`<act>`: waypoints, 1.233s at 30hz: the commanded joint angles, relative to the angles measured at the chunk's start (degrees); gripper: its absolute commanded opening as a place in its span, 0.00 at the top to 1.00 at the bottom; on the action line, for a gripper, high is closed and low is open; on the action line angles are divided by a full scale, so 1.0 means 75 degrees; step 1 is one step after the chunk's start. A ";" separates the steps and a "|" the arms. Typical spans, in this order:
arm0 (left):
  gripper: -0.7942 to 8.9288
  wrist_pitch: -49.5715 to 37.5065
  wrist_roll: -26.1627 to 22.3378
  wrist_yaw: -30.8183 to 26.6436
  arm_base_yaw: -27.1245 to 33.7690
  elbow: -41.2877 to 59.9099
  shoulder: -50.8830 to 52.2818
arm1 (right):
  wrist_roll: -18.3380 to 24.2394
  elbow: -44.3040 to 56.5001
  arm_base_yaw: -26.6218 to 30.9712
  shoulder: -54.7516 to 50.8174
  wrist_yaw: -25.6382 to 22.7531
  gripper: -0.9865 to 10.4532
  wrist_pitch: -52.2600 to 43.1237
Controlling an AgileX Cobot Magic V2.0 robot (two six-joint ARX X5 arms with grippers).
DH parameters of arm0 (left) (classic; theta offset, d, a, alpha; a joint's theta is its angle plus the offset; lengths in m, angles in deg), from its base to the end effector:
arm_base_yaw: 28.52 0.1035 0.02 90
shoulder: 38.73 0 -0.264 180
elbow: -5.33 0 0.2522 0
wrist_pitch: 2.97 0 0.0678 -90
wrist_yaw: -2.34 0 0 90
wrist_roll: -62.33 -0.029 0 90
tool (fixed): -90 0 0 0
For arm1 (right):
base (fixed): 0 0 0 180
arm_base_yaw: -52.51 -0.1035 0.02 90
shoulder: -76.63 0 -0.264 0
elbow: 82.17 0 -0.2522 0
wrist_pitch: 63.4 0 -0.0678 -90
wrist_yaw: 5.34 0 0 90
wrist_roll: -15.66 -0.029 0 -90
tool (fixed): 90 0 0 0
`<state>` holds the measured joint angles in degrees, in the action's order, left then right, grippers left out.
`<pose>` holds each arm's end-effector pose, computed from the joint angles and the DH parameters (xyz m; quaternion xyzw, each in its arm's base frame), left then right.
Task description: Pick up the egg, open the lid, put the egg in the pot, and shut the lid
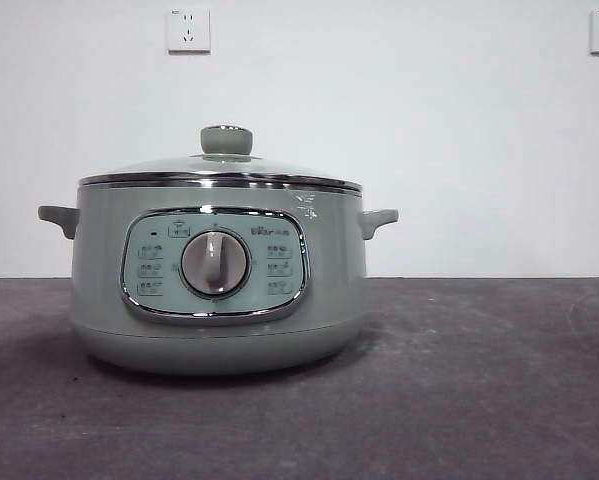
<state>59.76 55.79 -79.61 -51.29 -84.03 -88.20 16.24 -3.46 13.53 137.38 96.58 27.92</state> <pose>0.1191 -0.0544 0.4284 0.0792 0.1812 -0.2712 0.9420 0.1078 0.0949 0.4233 -0.1044 0.4149 0.3903 0.8152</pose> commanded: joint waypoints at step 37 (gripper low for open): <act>0.92 -0.6024 -0.0009 -0.1271 0.2999 1.0051 0.6583 | -0.0073 0.0003 -0.0009 -0.0023 -0.0009 0.91 0.0079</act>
<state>14.54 55.02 -89.01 -28.99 -9.47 -39.03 16.24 -3.46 13.53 137.34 96.58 27.90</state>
